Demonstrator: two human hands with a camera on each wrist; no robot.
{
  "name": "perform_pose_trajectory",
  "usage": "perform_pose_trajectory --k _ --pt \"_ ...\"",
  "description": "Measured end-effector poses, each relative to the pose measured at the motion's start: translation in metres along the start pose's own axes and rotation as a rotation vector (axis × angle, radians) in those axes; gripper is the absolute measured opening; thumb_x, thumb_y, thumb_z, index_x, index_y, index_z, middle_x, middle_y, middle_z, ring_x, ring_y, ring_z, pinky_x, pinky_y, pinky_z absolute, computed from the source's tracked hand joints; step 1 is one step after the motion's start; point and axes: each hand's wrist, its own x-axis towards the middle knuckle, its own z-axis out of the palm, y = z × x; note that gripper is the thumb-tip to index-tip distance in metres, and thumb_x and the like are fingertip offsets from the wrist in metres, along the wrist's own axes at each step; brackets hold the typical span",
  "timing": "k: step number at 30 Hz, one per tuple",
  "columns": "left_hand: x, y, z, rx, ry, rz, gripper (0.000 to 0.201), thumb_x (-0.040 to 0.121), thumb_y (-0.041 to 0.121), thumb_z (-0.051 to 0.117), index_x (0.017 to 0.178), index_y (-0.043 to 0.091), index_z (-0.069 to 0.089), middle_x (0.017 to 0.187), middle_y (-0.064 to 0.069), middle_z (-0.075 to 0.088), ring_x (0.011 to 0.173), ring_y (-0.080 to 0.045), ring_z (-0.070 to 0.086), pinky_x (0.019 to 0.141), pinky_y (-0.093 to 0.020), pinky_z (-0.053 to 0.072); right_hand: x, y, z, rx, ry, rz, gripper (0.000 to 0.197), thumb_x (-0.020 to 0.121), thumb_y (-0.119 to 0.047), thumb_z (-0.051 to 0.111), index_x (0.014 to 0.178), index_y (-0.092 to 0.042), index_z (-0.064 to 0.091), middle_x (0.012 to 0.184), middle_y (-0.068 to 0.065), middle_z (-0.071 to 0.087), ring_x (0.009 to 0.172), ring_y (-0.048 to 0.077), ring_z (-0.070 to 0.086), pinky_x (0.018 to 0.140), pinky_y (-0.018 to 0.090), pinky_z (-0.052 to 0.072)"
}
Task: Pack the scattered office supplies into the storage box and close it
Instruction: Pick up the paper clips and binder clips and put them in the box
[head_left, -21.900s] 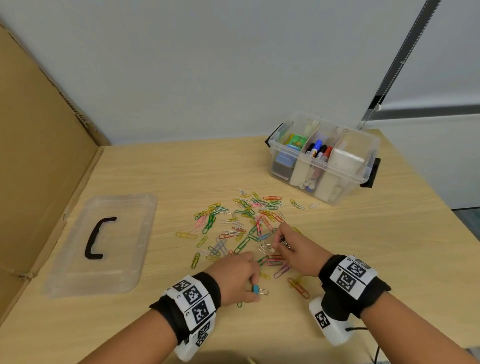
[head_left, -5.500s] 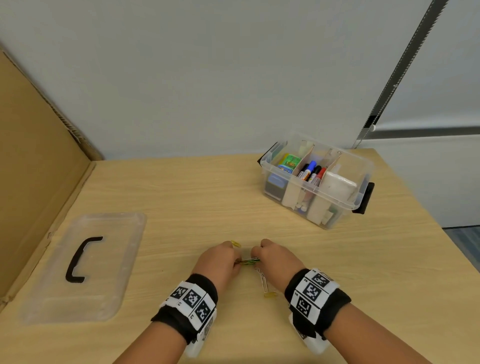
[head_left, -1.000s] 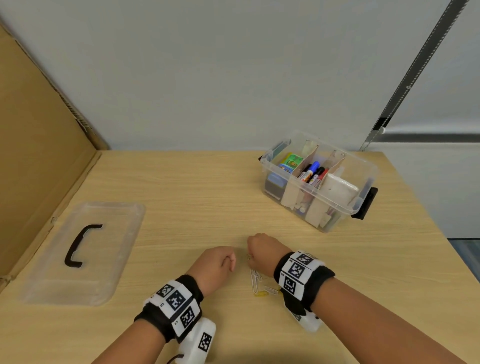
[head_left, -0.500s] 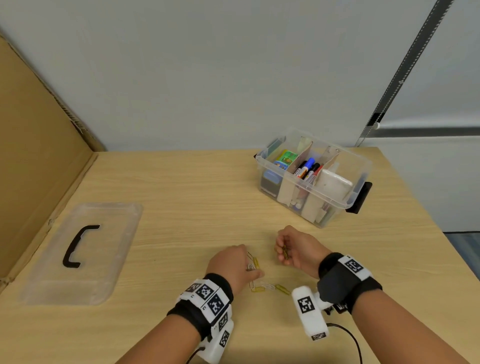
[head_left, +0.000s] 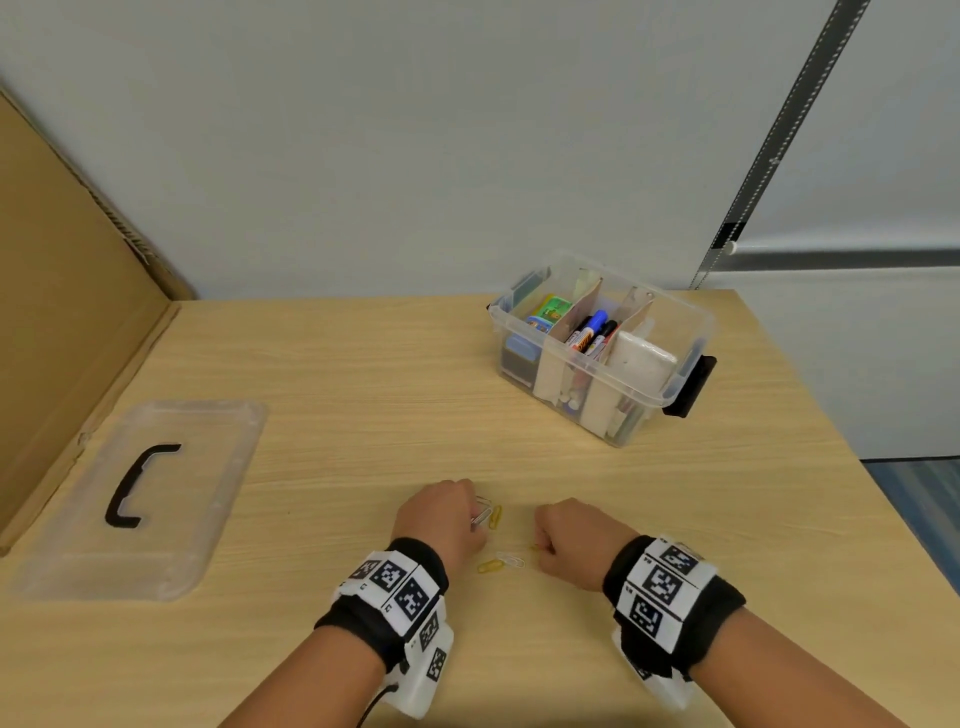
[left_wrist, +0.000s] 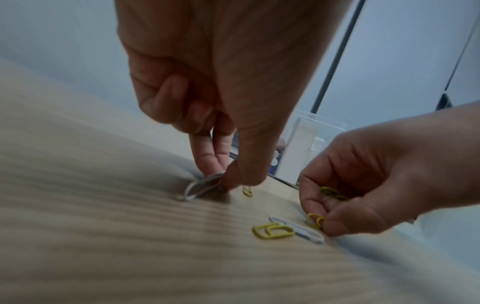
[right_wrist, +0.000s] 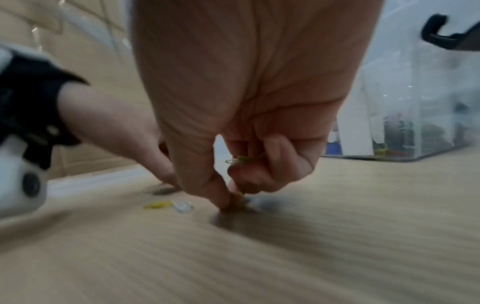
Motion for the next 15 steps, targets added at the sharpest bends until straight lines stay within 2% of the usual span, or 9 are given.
perform_pose_trajectory --k 2,3,4,7,9,11,12,13,15 --pt "0.0 -0.001 -0.001 -0.02 -0.011 -0.01 0.02 0.084 0.023 0.056 0.103 0.017 0.059 0.099 0.0 0.064 0.092 -0.019 0.059 0.079 -0.031 0.049 0.002 0.002 0.002 0.039 0.015 -0.001 0.013 0.089 -0.026 0.05 0.082 -0.017 0.044 0.081 0.001 0.051 0.072 0.017 0.047 0.054 0.022 0.033" --pt "0.001 -0.001 0.0 -0.023 -0.016 -0.002 0.02 0.084 0.022 0.056 0.102 0.016 0.06 0.099 -0.001 0.064 0.092 -0.02 0.059 0.079 -0.031 0.048 0.004 0.003 0.001 0.142 0.017 0.014 0.015 0.089 -0.026 0.049 0.078 -0.018 0.043 0.077 -0.001 0.05 0.068 0.015 0.046 0.055 0.023 0.033" --pt "0.001 -0.002 0.0 -0.019 -0.024 0.011 0.02 0.085 0.021 0.055 0.102 0.014 0.06 0.1 -0.002 0.064 0.091 -0.02 0.058 0.079 -0.031 0.048 0.005 0.005 -0.001 0.334 0.008 0.034 0.016 0.088 -0.026 0.049 0.075 -0.018 0.043 0.073 -0.002 0.048 0.063 0.013 0.043 0.055 0.023 0.034" --pt "0.0 -0.005 0.003 -0.047 -0.042 0.05 0.016 0.09 0.019 0.05 0.099 0.008 0.058 0.096 -0.007 0.059 0.086 -0.022 0.054 0.078 -0.031 0.045 0.004 0.01 -0.01 1.209 -0.113 0.003 0.011 0.073 -0.019 0.04 0.068 -0.011 0.046 0.063 0.006 0.046 0.051 0.014 0.04 0.045 0.022 0.031" --pt "0.0 -0.012 0.003 -0.139 -0.027 0.076 0.01 0.093 0.018 0.046 0.091 0.012 0.054 0.088 -0.003 0.055 0.082 -0.02 0.054 0.073 -0.028 0.043 0.001 0.011 -0.015 1.48 -0.149 -0.027 0.023 0.082 -0.022 0.034 0.068 -0.008 0.047 0.062 0.007 0.048 0.053 0.017 0.042 0.046 0.023 0.033" --pt "-0.001 -0.021 -0.003 -0.315 -0.023 0.086 0.01 0.095 0.017 0.045 0.089 0.015 0.052 0.082 0.005 0.055 0.074 -0.011 0.051 0.066 -0.019 0.04 0.0 0.009 -0.017 1.486 -0.137 0.013 0.035 0.095 -0.025 0.031 0.07 -0.008 0.049 0.063 0.006 0.049 0.054 0.017 0.044 0.047 0.024 0.034" --pt "-0.002 -0.025 -0.007 -0.431 -0.033 0.072 0.011 0.096 0.016 0.045 0.091 0.015 0.054 0.081 0.009 0.055 0.071 -0.006 0.05 0.064 -0.016 0.039 0.002 0.007 -0.017 1.43 -0.122 0.038 0.034 0.097 -0.024 0.034 0.071 -0.009 0.05 0.063 0.006 0.049 0.053 0.016 0.044 0.046 0.024 0.034" --pt "-0.002 -0.028 -0.011 -0.58 -0.05 0.036 0.012 0.096 0.015 0.046 0.093 0.014 0.058 0.08 0.011 0.055 0.069 -0.003 0.049 0.063 -0.015 0.038 0.003 0.004 -0.017 1.323 -0.107 0.047 0.03 0.097 -0.021 0.037 0.073 -0.01 0.05 0.062 0.004 0.048 0.051 0.014 0.042 0.046 0.023 0.033" --pt "-0.004 -0.033 -0.017 -0.995 -0.098 -0.096 0.017 0.097 0.009 0.046 0.097 0.012 0.062 0.076 0.007 0.054 0.063 -0.006 0.045 0.059 -0.019 0.036 0.003 -0.003 -0.013 0.941 -0.069 0.029 0.02 0.096 -0.023 0.044 0.079 -0.014 0.051 0.062 -0.002 0.047 0.049 0.008 0.041 0.047 0.022 0.032"
